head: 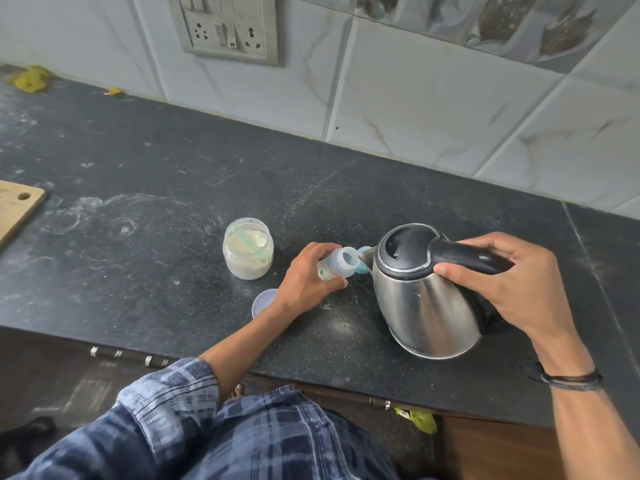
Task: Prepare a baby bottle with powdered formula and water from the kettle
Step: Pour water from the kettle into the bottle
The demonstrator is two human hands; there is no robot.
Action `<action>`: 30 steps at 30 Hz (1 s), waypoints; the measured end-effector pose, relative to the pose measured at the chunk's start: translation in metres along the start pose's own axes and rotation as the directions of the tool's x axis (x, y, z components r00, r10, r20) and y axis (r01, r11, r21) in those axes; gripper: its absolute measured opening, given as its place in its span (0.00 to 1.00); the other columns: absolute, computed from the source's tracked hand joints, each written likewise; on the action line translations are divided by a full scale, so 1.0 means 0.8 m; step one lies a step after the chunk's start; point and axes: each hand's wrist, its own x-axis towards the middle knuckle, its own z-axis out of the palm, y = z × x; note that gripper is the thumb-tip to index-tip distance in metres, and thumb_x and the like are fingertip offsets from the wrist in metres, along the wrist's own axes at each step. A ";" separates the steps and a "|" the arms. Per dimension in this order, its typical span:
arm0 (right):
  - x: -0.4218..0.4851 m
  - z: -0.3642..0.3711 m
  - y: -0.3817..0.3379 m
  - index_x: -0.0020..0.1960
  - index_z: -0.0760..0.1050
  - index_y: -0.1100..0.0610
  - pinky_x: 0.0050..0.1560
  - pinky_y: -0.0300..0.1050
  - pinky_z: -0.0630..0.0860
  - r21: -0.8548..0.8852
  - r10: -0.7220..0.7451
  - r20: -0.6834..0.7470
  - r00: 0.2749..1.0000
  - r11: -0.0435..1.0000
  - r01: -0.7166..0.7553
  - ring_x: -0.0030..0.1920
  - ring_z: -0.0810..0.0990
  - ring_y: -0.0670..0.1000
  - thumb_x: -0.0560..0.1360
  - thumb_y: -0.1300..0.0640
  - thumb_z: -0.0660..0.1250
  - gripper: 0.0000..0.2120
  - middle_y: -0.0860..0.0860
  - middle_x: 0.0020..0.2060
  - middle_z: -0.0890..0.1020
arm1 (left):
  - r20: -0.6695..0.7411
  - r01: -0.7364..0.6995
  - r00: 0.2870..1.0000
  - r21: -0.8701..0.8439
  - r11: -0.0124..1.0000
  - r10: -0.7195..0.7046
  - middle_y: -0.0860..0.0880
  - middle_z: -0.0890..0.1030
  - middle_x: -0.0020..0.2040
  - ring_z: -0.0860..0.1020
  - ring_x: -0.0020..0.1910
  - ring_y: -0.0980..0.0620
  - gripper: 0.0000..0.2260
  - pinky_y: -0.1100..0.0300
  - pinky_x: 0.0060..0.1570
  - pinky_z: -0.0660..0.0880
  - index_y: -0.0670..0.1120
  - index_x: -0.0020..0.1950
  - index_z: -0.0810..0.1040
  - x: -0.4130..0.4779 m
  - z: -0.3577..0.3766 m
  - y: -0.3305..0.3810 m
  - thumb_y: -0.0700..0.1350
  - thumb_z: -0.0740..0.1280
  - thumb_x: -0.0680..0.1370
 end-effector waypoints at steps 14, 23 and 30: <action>0.017 -0.005 -0.029 0.48 0.84 0.37 0.47 0.50 0.83 -0.205 0.066 0.038 0.997 0.977 -0.056 0.44 0.85 0.40 0.59 0.25 0.78 0.24 0.35 0.43 0.87 | -0.004 -0.002 1.000 0.010 1.000 0.002 0.55 0.78 0.59 0.77 0.57 0.54 0.27 0.54 0.60 0.75 0.51 0.65 0.78 0.004 0.005 -0.005 0.46 0.81 0.68; 0.024 -0.002 -0.039 0.47 0.84 0.37 0.49 0.54 0.84 -0.262 0.074 0.079 0.994 0.964 -0.051 0.43 0.85 0.40 0.59 0.23 0.76 0.24 0.34 0.42 0.86 | 0.000 -0.003 1.000 0.008 1.000 0.003 0.55 0.78 0.59 0.77 0.58 0.53 0.27 0.53 0.60 0.75 0.51 0.65 0.78 -0.001 0.008 -0.007 0.46 0.81 0.68; 0.027 0.003 -0.040 0.47 0.83 0.37 0.49 0.55 0.83 -0.275 0.092 0.087 0.992 0.959 -0.064 0.43 0.85 0.41 0.57 0.22 0.76 0.26 0.34 0.42 0.86 | 0.000 -0.002 1.000 0.010 1.000 0.002 0.54 0.78 0.60 0.77 0.58 0.53 0.27 0.53 0.60 0.75 0.51 0.65 0.78 0.000 0.007 -0.006 0.45 0.81 0.68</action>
